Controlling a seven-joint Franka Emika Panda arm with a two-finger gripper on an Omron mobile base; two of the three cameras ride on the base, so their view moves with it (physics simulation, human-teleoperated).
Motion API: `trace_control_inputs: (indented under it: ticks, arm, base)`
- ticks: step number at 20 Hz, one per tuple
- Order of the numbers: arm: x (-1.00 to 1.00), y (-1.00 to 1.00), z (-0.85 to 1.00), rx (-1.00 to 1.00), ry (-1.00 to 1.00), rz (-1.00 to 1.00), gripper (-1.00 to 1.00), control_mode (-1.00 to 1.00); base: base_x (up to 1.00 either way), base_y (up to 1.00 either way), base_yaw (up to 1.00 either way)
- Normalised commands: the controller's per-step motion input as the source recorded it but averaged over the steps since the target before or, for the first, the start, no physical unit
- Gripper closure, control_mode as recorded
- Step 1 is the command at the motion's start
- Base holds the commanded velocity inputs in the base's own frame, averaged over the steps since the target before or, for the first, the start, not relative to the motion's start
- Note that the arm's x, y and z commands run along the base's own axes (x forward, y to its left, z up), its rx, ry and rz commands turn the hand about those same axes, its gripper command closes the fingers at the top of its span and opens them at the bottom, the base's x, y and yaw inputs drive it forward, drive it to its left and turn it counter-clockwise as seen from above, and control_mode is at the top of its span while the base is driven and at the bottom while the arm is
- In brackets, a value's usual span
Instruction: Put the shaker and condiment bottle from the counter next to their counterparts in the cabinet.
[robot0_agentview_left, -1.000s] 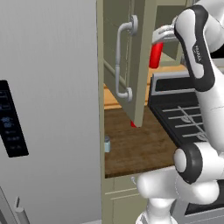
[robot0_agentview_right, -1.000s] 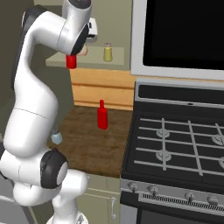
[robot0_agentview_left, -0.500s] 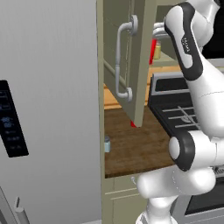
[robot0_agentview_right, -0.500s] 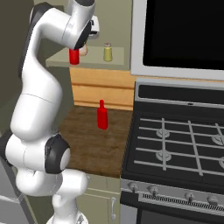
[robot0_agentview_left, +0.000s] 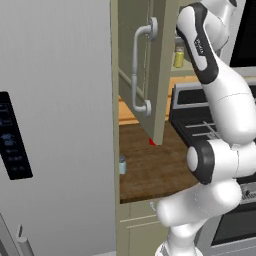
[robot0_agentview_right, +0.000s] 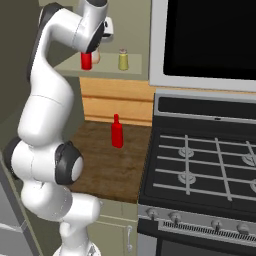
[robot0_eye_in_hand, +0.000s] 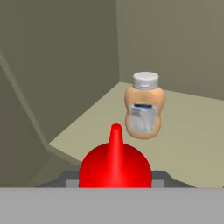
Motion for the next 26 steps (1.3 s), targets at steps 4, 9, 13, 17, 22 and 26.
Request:
trace_control_inputs:
  ticks: [4,9,13,17,22,26]
  arm:
    - [0.37,0.0,0.0,0.0,0.0,0.0,1.0,-1.0]
    - [0.28,0.0,0.0,0.0,0.0,0.0,1.0,-1.0]
    - [0.15,0.0,-0.04,0.0,0.02,0.0,1.0,-1.0]
    - [0.06,0.0,-0.1,0.0,0.04,0.0,1.0,-1.0]
    - [0.01,0.0,-0.1,-0.01,0.02,0.0,1.0,-1.0]
    - [0.16,0.0,0.0,0.0,0.0,0.0,1.0,-1.0]
  base:
    - [0.0,0.0,0.0]
    - [0.0,0.0,0.0]
    - [0.0,0.0,0.0]
    - [0.0,0.0,0.0]
    - [0.0,0.0,0.0]
    - [0.0,0.0,0.0]
